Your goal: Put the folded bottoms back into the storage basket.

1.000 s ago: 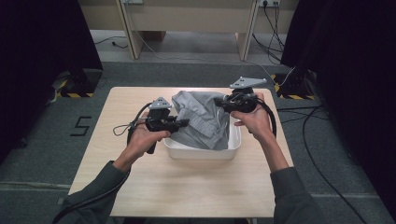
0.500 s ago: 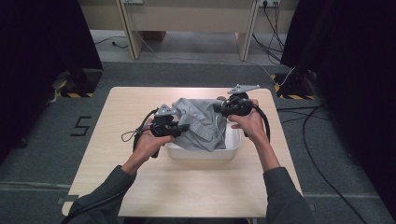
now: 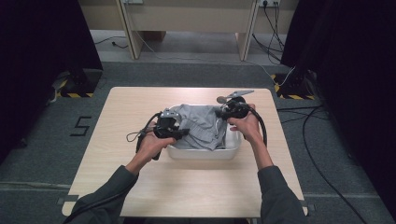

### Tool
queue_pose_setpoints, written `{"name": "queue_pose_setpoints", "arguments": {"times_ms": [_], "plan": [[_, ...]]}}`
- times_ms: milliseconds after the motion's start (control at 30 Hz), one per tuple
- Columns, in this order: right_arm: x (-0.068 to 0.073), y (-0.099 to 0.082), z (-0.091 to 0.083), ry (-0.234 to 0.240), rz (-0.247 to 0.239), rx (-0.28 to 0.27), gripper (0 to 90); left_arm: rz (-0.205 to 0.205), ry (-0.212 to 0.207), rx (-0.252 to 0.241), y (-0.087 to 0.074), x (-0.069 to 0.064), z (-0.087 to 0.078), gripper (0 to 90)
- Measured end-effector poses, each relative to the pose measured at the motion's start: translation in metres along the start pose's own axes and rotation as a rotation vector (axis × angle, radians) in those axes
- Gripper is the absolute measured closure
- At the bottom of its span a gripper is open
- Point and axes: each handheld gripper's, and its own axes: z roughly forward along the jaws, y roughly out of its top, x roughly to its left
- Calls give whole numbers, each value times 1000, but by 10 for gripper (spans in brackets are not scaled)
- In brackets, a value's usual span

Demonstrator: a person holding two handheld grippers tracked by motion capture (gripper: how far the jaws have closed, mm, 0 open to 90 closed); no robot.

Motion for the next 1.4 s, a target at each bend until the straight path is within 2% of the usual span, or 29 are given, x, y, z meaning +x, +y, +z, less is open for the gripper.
{"name": "queue_pose_setpoints", "arguments": {"times_ms": [67,233,500,600,700,733,800,867,933,1067,1133,1267,1400], "plan": [[-2,-2,3,-8,5,19,721,6,5,21,-1,-1,1,738],[-4,-6,11,-11,16,52,721,-8,8,52,-2,3,5,734],[-8,-11,17,-10,34,66,715,11,38,59,-7,0,12,719],[-11,-13,20,-18,71,76,677,21,47,61,-9,-1,11,689],[-12,-14,22,-30,71,92,597,43,48,62,-9,-2,8,690],[-12,-15,23,-37,62,101,570,44,47,64,-9,-2,8,699],[-13,-15,24,-135,43,139,448,44,43,65,-9,-2,7,706],[-15,-15,23,-142,58,126,417,43,40,61,-9,-3,6,705],[-16,-14,19,-159,48,115,402,45,39,59,-9,-3,5,704],[-11,-11,9,-156,14,75,395,55,27,51,-7,-8,2,700],[-11,-9,3,-160,18,56,395,61,25,42,-7,-10,-1,698],[-10,-9,-4,-140,36,25,392,69,13,16,-6,-17,-9,680],[-4,-11,-11,-107,33,6,396,70,7,-7,-6,-19,-16,670]]}}
